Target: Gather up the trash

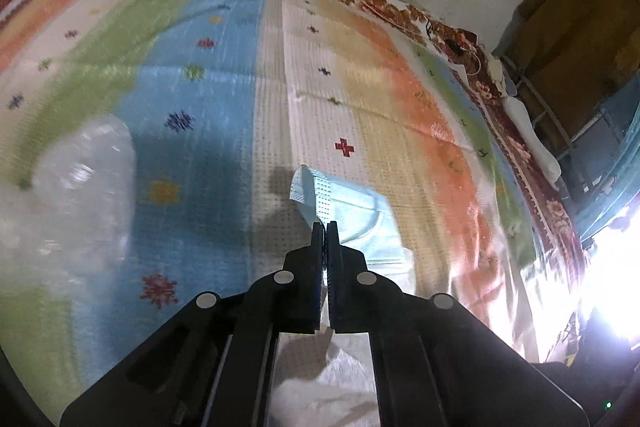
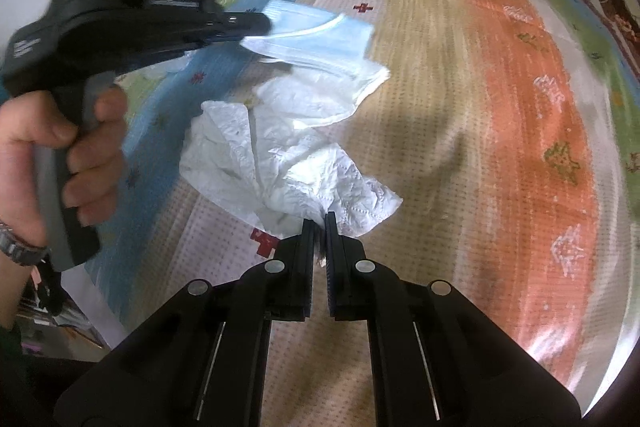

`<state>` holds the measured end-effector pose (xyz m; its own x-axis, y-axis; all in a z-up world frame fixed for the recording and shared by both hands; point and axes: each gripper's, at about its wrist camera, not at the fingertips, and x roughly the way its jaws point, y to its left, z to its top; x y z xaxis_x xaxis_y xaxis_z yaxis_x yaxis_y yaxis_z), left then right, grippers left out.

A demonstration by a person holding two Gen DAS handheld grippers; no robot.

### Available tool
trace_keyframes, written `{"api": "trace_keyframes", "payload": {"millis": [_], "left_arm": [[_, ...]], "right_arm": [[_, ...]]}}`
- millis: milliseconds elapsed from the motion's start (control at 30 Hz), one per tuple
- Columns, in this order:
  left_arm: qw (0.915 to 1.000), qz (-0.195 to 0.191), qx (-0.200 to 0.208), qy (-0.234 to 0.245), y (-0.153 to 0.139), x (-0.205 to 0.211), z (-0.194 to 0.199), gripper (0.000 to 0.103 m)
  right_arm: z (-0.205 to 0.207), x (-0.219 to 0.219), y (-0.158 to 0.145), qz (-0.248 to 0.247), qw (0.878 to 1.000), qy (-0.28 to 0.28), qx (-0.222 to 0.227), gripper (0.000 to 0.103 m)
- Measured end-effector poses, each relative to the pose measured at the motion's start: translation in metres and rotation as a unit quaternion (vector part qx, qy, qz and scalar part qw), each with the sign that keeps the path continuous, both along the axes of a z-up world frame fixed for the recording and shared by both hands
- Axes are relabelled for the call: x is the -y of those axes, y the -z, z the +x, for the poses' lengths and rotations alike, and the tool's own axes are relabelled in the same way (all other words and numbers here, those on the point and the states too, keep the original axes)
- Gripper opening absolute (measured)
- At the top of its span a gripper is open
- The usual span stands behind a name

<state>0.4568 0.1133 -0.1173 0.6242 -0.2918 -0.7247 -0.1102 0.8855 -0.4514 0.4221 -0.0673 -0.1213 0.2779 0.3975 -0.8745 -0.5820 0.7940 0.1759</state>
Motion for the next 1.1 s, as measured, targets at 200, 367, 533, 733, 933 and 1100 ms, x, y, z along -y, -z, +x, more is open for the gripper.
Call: {"api": "trace_keyframes", "payload": {"millis": [200, 367, 533, 733, 933, 1100], "left_arm": [[0.999, 0.045, -0.001, -0.004, -0.034, 0.0, -0.017, 0.001], [0.998, 0.054, -0.001, -0.033, -0.063, -0.01, -0.038, 0.001], [0.9965, 0.074, -0.005, -0.038, -0.08, -0.005, -0.056, 0.001], [0.9968, 0.064, 0.004, -0.048, -0.101, -0.008, -0.083, 0.0], [0.9974, 0.049, 0.01, -0.052, -0.112, -0.009, -0.119, 0.0], [0.9978, 0.034, 0.023, -0.053, -0.126, -0.011, -0.145, 0.0]], "right_arm": [[-0.003, 0.007, -0.025, 0.01, 1.0, 0.007, 0.018, 0.002], [-0.004, 0.019, -0.047, 0.018, 0.999, 0.022, 0.027, 0.001], [-0.011, 0.034, -0.066, 0.039, 0.998, 0.033, 0.035, 0.001], [-0.025, 0.043, -0.086, 0.045, 0.997, 0.04, 0.049, 0.001], [-0.046, 0.053, -0.108, 0.054, 0.996, 0.037, 0.068, 0.001], [-0.065, 0.067, -0.125, 0.062, 0.994, 0.044, 0.08, 0.001]]}}
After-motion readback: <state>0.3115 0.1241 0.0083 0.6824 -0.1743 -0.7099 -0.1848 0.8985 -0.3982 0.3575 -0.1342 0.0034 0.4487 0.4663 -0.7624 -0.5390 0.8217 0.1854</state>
